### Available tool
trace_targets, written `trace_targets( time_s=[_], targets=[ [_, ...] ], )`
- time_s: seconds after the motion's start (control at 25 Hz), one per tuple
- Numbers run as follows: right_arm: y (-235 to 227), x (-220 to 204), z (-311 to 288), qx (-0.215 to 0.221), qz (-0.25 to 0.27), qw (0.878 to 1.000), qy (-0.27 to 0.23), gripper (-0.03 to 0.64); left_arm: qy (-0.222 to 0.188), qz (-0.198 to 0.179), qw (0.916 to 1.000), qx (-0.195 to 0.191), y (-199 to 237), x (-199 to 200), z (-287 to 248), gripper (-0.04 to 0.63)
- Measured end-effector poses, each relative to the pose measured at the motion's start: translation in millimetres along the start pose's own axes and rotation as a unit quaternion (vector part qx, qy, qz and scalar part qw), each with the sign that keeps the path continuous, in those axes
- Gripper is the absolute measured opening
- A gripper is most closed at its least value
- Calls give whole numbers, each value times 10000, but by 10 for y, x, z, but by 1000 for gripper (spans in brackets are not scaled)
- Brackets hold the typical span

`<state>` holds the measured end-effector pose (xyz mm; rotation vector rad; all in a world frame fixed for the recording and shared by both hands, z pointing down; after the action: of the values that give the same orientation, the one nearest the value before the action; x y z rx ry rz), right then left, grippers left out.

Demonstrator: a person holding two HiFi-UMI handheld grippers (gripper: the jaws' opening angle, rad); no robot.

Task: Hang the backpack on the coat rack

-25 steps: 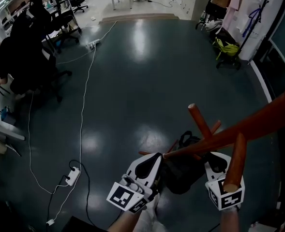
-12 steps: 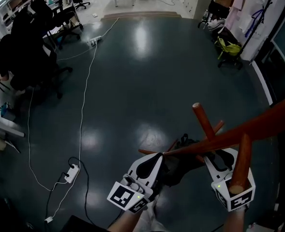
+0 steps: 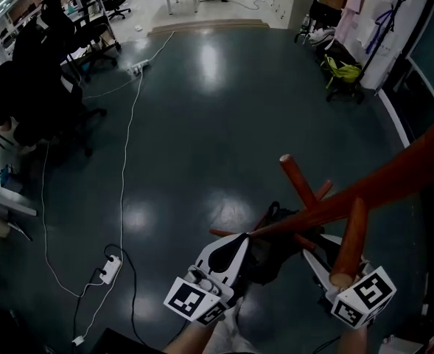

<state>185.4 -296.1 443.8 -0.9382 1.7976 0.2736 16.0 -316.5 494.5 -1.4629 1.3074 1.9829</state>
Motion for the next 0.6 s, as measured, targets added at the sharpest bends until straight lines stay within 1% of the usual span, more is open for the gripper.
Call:
trace_targets(
  time_s=[0.08,0.12,0.2,0.28,0.4,0.48,0.6],
  targets=[
    [99,76,71,287,-358,9972,-589,118,13,-25,10000,-42,-31,11,13,9],
    [148,100,110,386,-411,9952,-805,117,8,-38,10000,-79,-59,28,16,11],
    [247,117,194,393,-230,9936,-1032,117,-5,-58,9998,-173,-139,67,20,9],
    [335,93,243,267,-62,9944,-1019,106,-1,-76,9996,-269,-226,79,34,11],
    [459,20,262,65,20,9960,-893,84,42,-132,9991,-410,-359,66,73,9],
    [533,-16,272,-188,88,9963,-839,73,53,-217,9983,-535,-467,76,103,9],
    [646,-55,283,-665,190,9936,-891,44,62,-291,9971,-701,-617,106,171,11]
  ],
)
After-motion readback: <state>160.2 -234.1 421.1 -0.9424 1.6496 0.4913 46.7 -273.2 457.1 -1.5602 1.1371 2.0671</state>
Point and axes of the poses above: the fingertips, and each gripper's own axes: z backward along the fingers, y to its left, x out of its top, the point moved 4 cm from there along z, backward along the fingers, and after that the axes turned 9 degrees about x, right-handed, at the moved point
